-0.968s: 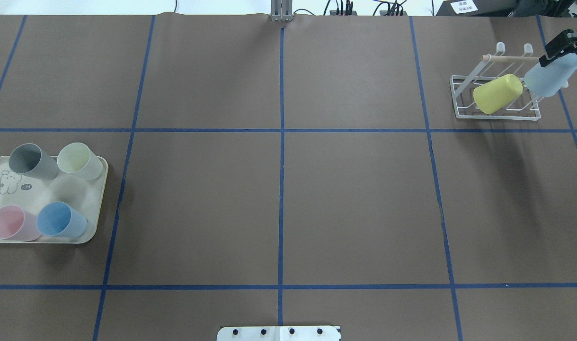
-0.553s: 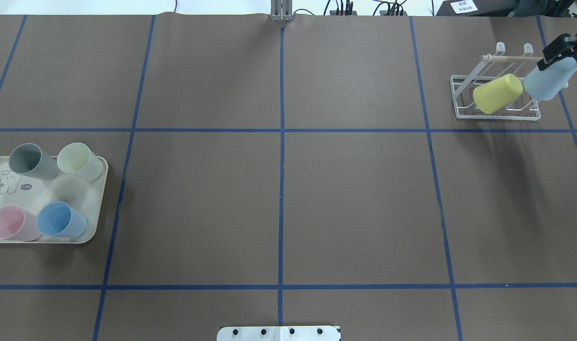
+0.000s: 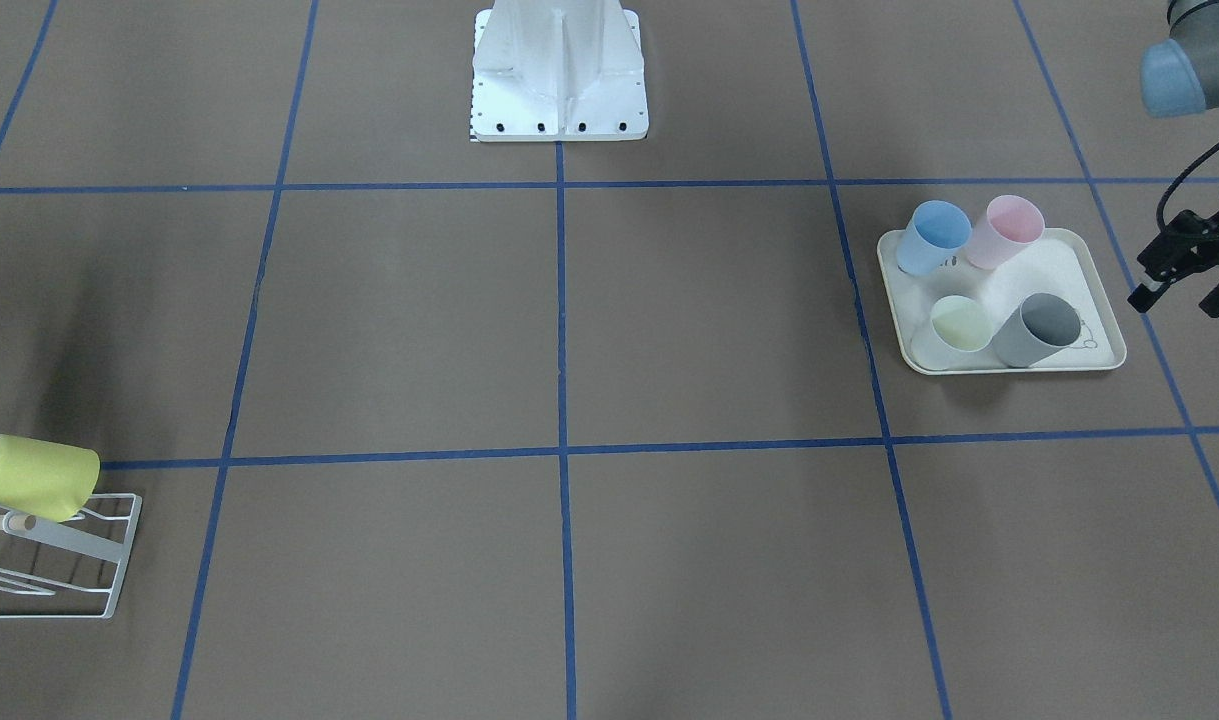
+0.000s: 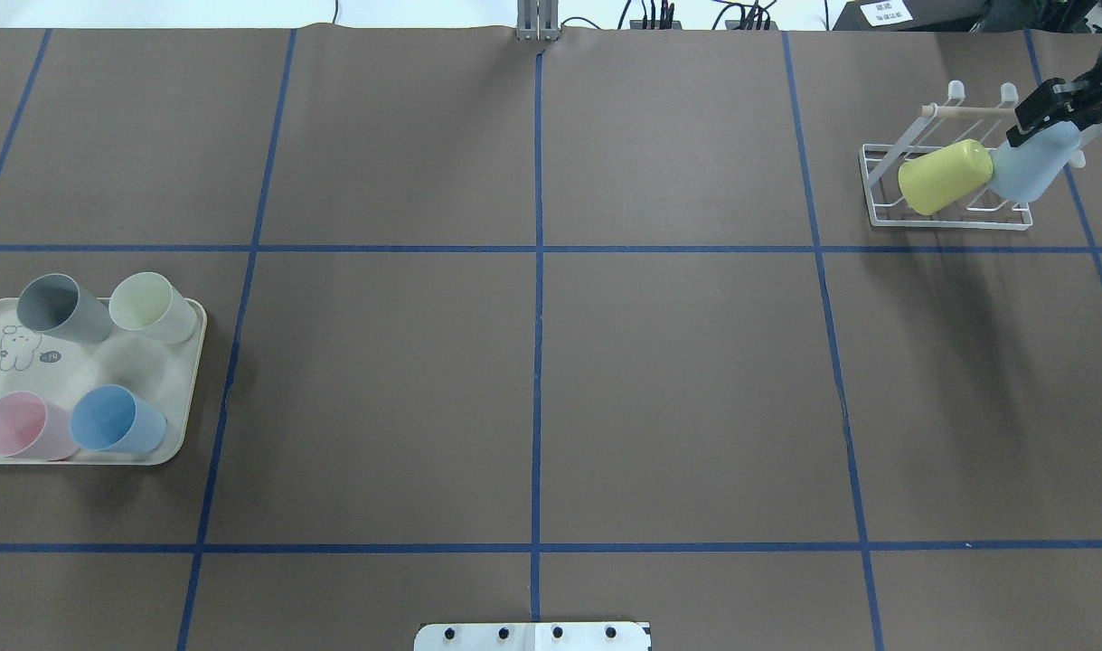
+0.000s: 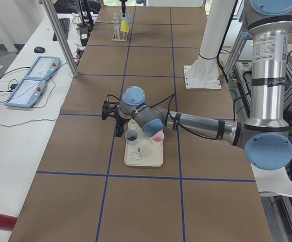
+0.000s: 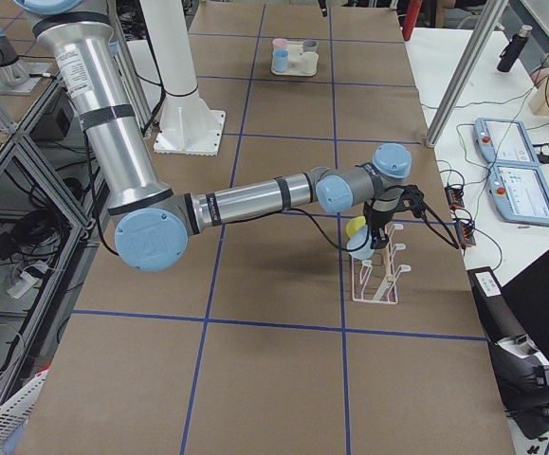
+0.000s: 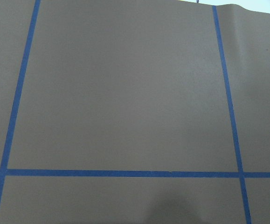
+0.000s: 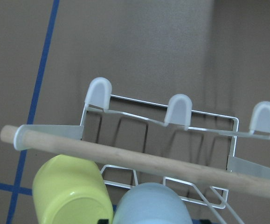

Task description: Transfer IKEA cup to right arm and place on rack

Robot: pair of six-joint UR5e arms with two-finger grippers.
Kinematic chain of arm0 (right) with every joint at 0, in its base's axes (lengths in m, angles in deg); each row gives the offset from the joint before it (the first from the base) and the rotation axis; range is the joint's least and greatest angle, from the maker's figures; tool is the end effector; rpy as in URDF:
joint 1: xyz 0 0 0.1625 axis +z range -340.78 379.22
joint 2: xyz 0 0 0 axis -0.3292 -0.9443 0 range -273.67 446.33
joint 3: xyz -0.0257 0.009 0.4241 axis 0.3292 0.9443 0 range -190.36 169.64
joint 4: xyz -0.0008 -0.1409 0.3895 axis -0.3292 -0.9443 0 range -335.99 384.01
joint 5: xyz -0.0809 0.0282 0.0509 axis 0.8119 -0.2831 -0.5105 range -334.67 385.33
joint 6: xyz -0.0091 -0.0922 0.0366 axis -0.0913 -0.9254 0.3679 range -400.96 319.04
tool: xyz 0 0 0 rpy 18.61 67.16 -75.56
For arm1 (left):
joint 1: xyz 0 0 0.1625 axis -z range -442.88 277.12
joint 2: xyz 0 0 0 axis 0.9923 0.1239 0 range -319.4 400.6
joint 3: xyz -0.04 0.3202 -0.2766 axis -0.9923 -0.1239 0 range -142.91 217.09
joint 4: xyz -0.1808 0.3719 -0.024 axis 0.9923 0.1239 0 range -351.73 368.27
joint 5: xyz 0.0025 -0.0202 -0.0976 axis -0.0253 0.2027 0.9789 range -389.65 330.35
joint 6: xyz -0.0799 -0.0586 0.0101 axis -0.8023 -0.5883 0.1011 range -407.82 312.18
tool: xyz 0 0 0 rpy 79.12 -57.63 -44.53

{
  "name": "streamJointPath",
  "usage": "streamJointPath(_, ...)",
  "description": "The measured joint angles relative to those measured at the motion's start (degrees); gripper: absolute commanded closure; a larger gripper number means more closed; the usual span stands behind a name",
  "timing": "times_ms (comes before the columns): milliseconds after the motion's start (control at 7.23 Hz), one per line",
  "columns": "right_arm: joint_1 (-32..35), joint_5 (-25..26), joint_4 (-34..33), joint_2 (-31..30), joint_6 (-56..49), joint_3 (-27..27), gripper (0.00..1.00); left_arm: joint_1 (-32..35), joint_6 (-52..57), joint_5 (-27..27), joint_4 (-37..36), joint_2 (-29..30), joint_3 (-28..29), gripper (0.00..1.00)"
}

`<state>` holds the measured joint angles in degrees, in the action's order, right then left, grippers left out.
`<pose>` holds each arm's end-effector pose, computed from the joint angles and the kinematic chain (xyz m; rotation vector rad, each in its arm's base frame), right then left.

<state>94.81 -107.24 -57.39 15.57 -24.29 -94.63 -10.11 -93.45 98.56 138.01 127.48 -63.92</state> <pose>-0.0957 -0.6375 0.5026 0.1578 -0.8049 -0.1062 0.0767 -0.4895 0.5121 0.3541 0.9503 -0.1756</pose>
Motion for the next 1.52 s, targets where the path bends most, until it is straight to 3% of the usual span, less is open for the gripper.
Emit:
streamJointPath(138, -0.3, 0.0, 0.0, 0.3, 0.0, 0.3, 0.07, 0.0, -0.1, 0.0, 0.0, -0.1, 0.0, 0.0)
streamJointPath(277, -0.6, 0.1, 0.0, 0.6, 0.1, 0.9, 0.01, 0.0, -0.1, 0.0, 0.0, -0.5, 0.0, 0.0)
streamJointPath(830, -1.3, -0.5, 0.0, 2.1, 1.3, 1.7, 0.01, -1.4, 0.7, 0.0, 0.1, -7.0, -1.6, 0.0)
streamJointPath(1245, -1.2, -3.8, -0.3, 3.5, 4.5, -0.5, 0.01, -8.1, 0.3, 0.9, 0.1, -13.7, -3.7, 0.01)
streamJointPath(1522, -1.0, -6.0, -0.5, 3.1, 6.9, -3.3, 0.01, -11.9, 0.1, 1.9, 0.2, -14.8, -4.0, 0.06)
